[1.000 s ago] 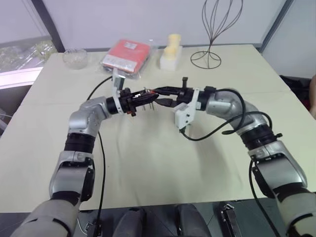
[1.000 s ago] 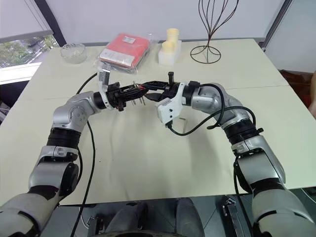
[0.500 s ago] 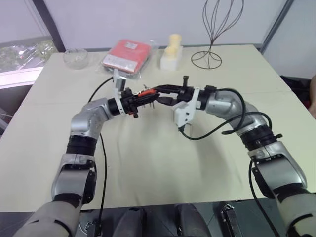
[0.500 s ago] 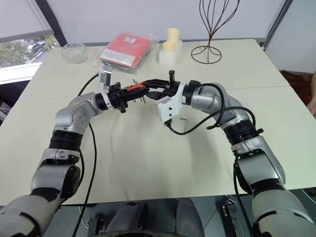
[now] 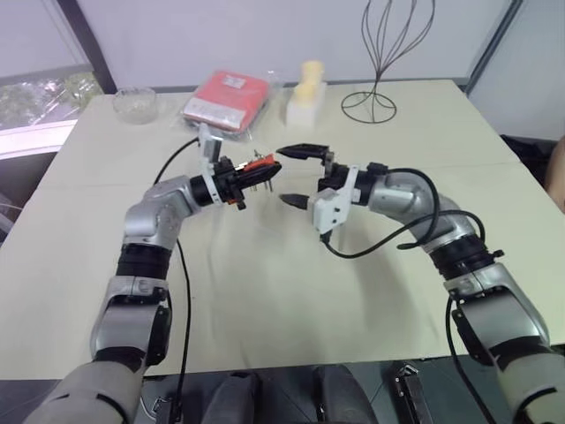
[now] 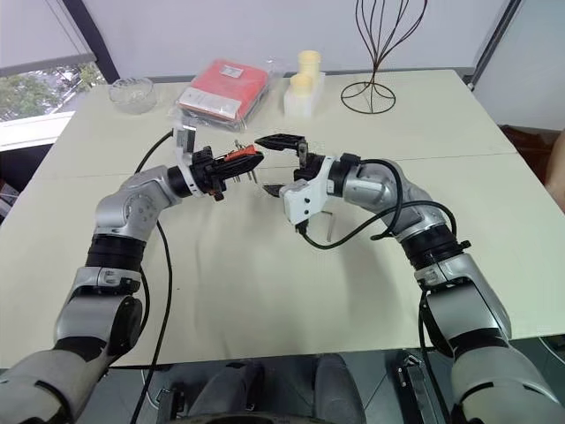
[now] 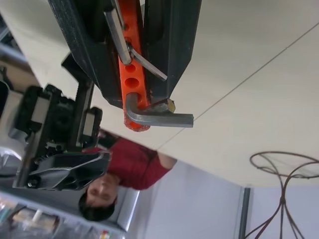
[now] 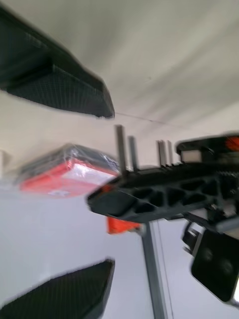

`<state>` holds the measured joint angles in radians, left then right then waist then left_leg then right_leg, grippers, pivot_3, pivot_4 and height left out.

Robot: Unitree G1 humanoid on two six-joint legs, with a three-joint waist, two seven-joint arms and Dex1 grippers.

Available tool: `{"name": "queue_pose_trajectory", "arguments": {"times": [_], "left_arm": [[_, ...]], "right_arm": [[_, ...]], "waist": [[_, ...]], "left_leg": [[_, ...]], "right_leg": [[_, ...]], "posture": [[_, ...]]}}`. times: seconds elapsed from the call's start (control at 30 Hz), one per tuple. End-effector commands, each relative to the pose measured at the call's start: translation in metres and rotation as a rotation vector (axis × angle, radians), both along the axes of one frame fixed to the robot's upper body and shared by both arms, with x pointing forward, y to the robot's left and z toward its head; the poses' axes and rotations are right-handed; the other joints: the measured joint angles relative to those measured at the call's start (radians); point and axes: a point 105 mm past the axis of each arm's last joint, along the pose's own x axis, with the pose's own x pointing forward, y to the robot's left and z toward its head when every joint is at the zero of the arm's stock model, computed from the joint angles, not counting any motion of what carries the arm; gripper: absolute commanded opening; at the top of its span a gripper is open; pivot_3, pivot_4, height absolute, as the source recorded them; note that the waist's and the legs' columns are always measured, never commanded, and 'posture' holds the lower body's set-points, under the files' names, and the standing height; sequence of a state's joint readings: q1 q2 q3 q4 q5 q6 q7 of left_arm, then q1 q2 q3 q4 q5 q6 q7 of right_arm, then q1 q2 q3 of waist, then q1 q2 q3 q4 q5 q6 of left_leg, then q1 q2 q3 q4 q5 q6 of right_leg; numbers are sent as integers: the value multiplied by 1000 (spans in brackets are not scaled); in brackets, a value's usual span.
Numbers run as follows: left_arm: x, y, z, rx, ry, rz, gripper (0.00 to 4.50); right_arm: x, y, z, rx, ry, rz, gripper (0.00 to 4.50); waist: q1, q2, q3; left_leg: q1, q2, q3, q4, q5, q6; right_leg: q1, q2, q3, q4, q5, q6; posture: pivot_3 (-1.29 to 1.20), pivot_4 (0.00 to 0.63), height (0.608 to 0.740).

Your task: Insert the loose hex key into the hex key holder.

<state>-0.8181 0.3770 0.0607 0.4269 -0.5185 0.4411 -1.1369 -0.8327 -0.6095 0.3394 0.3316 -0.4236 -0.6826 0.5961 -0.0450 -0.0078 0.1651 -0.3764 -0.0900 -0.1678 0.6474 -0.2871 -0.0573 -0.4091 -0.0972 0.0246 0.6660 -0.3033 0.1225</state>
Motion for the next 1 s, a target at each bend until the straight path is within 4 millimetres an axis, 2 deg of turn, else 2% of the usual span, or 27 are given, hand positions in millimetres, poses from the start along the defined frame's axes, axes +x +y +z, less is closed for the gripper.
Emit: {"name": "queue_pose_trajectory", "arguments": {"times": [0.03, 0.13, 0.23, 0.33, 0.43, 0.73, 1.0], "left_arm": [[-9, 8, 1, 88, -91, -7, 0], [-16, 14, -12, 211, -143, -21, 0], [-23, 17, -17, 266, -166, -38, 0], [-31, 18, -21, 313, -191, -58, 0], [-40, 14, -27, 338, -209, -73, 0], [-51, -5, -36, 279, -189, -53, 0], [-55, -9, -42, 258, -170, -25, 0]], "right_arm": [[4, -30, 10, 93, 124, -164, 4443], [5, -49, 7, 356, 416, -338, 4443], [-4, -53, 5, 622, 712, -436, 4443], [-14, -53, -4, 779, 963, -546, 4443], [-26, -55, -25, 829, 1134, -672, 4443], [-25, -78, -73, 788, 1100, -940, 4443], [-19, -85, -98, 779, 1091, -1061, 4443]], "waist": [[1, 0, 0], [1, 0, 0], [1, 0, 0], [2, 0, 0], [7, 0, 0], [31, 0, 0], [27, 0, 0]], "left_leg": [[0, 0, 0, 0, 0, 0], [0, 0, 0, 0, 0, 0], [0, 1, 0, 0, 0, 0], [-1, 2, -1, 1, 0, 0], [0, 1, -1, 0, 0, 0], [-2, 0, 0, 2, 0, 1], [-1, 1, 0, 1, 0, 1]], "right_leg": [[0, 0, 0, 0, 0, 0], [0, 0, 0, 0, 0, 0], [0, 0, 0, 0, 0, 0], [0, 0, 0, 1, 1, -1], [0, -1, 0, 1, 1, -1], [0, -1, 1, 0, 1, 0], [0, -1, 1, 0, 1, 0]], "posture": [[0, 150, 740], [0, 150, 740], [0, 150, 740], [0, 150, 740], [0, 150, 740], [0, 150, 740], [0, 150, 740]]}}
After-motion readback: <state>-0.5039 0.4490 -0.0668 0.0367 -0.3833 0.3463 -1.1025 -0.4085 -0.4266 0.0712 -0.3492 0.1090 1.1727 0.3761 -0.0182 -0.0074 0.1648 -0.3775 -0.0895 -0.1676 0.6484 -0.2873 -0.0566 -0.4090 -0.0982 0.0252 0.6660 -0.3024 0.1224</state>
